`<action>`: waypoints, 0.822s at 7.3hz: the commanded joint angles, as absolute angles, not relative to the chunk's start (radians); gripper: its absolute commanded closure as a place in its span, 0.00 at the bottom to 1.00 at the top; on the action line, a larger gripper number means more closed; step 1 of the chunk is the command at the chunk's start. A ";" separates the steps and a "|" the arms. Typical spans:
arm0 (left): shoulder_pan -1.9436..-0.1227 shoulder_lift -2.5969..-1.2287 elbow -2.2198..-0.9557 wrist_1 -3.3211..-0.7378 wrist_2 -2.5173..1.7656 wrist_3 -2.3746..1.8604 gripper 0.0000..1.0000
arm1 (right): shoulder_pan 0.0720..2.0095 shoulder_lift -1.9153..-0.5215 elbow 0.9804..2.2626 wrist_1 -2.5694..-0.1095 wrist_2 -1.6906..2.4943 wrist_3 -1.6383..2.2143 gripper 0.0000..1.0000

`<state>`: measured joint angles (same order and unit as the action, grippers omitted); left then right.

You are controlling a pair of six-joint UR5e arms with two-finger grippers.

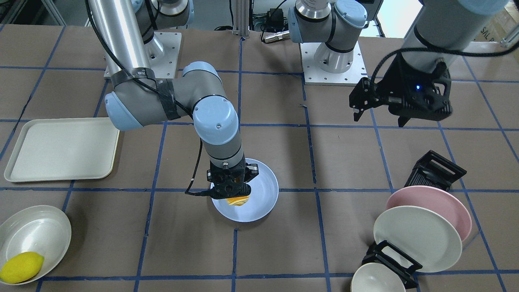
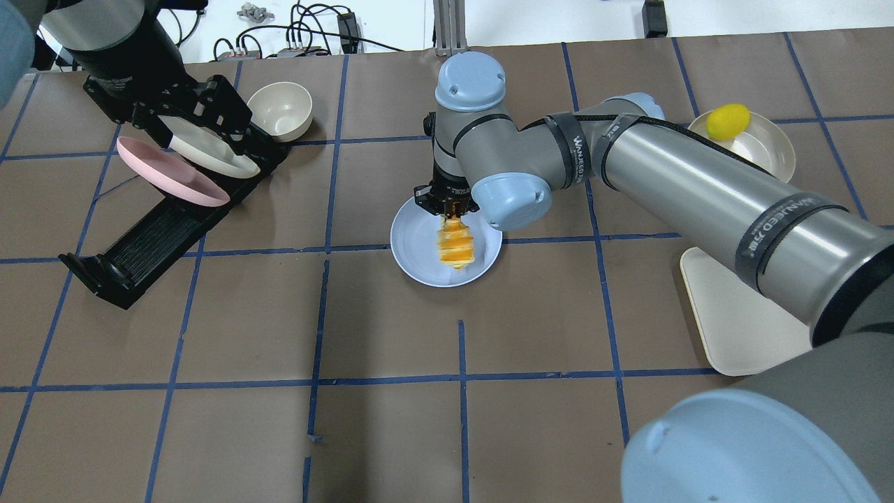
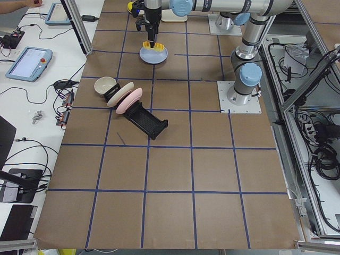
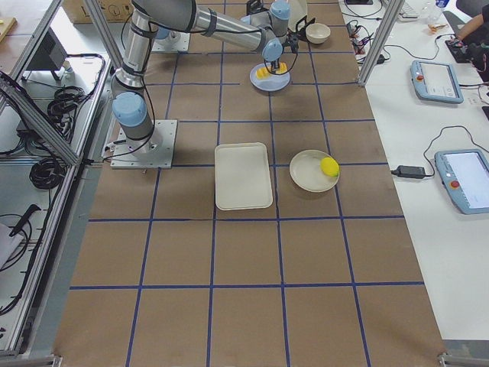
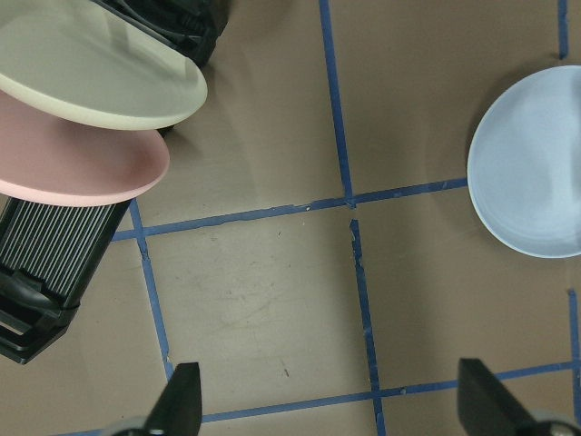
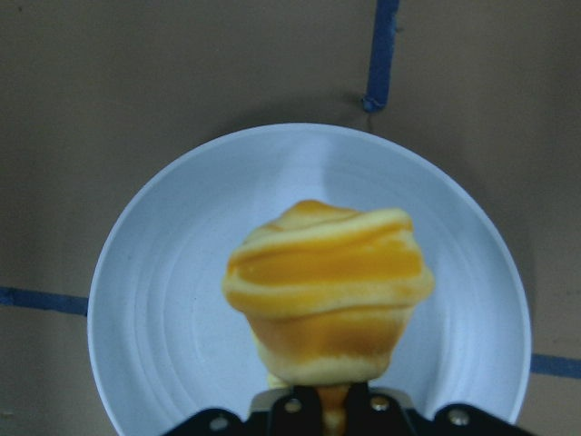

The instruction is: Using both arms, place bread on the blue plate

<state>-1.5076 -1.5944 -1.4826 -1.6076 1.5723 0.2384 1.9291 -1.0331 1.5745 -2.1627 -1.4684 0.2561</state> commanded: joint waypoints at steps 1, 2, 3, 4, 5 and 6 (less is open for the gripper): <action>-1.513 -1.575 -1.491 -1.608 1.560 0.244 0.00 | 1.933 -1.005 1.550 -2.171 -1.470 0.258 0.96; -1.511 -1.588 -1.491 -1.597 1.562 0.255 0.00 | 1.934 -0.990 1.527 -2.161 -1.471 0.258 0.60; -1.508 -1.589 -1.493 -1.597 1.563 0.293 0.00 | 1.934 -0.982 1.526 -2.161 -1.471 0.258 0.01; -1.506 -1.591 -1.496 -1.597 1.562 0.305 0.00 | 1.936 -0.983 1.523 -2.161 -1.470 0.258 0.00; -1.506 -1.589 -1.503 -1.595 1.562 0.299 0.00 | 1.936 -0.983 1.523 -2.161 -1.471 0.258 0.00; -1.505 -1.589 -1.505 -1.595 1.562 0.287 0.00 | 1.934 -0.988 1.526 -2.158 -1.471 0.258 0.00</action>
<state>-1.5064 -1.5891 -1.5007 -1.5960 1.5617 0.2950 1.9353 -0.9851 1.5249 -2.1607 -1.4707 0.2577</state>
